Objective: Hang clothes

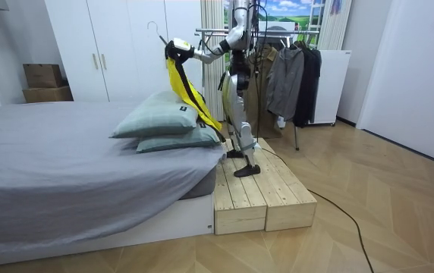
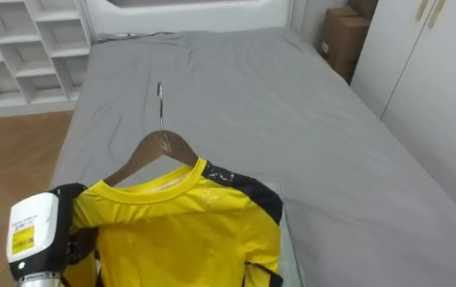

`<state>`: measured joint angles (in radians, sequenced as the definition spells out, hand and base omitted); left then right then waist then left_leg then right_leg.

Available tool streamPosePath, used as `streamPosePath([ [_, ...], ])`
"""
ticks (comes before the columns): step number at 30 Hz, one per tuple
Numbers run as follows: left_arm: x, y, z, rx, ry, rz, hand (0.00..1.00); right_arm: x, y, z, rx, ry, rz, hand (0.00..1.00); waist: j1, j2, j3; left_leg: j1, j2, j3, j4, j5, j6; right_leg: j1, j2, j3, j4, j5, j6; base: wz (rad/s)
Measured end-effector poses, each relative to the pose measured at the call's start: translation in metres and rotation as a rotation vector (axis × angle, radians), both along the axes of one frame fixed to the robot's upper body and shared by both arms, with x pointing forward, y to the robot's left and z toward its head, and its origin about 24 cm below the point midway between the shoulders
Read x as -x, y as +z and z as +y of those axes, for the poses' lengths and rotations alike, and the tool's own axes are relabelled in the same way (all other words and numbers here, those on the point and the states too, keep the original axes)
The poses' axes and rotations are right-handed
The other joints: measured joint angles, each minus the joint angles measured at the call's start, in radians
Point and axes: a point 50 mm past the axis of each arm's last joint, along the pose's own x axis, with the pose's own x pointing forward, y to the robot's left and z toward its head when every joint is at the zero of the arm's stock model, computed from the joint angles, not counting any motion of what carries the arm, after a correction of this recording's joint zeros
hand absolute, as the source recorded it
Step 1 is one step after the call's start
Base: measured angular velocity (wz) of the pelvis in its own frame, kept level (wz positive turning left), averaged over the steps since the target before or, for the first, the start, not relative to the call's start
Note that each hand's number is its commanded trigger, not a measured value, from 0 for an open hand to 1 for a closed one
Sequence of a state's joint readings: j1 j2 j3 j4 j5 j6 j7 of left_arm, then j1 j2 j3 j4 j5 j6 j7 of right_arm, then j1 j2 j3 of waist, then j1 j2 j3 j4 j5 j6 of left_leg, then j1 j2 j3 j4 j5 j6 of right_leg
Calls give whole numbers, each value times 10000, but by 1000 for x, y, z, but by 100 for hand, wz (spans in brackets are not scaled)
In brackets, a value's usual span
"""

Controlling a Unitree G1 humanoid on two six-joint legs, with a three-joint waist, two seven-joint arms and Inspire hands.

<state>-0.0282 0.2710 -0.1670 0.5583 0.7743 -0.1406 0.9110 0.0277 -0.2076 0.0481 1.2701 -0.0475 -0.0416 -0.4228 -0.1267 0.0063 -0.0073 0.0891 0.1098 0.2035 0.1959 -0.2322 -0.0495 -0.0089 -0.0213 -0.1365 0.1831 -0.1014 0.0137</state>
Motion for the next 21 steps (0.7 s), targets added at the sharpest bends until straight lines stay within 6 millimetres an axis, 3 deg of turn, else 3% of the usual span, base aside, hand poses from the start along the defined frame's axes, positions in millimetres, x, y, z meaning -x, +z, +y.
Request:
streamPosePath([
  [9, 0, 2, -1, 29, -24, -147, 100, -5, 2, 1, 195, 111, -290, 0, 237, -8, 29, 65, -8, -41, -61, 0, 0, 101, 8, -35, -139, -6, 6, 0],
  [21, 1, 8, 0, 15, 181, -837, 100, 6, 0, 0, 216, 77, -115, 0, 210, 126, 74, 90, -22, -132, -140, -2, -3, 116, 10, -64, -147, -70, 31, 1],
])
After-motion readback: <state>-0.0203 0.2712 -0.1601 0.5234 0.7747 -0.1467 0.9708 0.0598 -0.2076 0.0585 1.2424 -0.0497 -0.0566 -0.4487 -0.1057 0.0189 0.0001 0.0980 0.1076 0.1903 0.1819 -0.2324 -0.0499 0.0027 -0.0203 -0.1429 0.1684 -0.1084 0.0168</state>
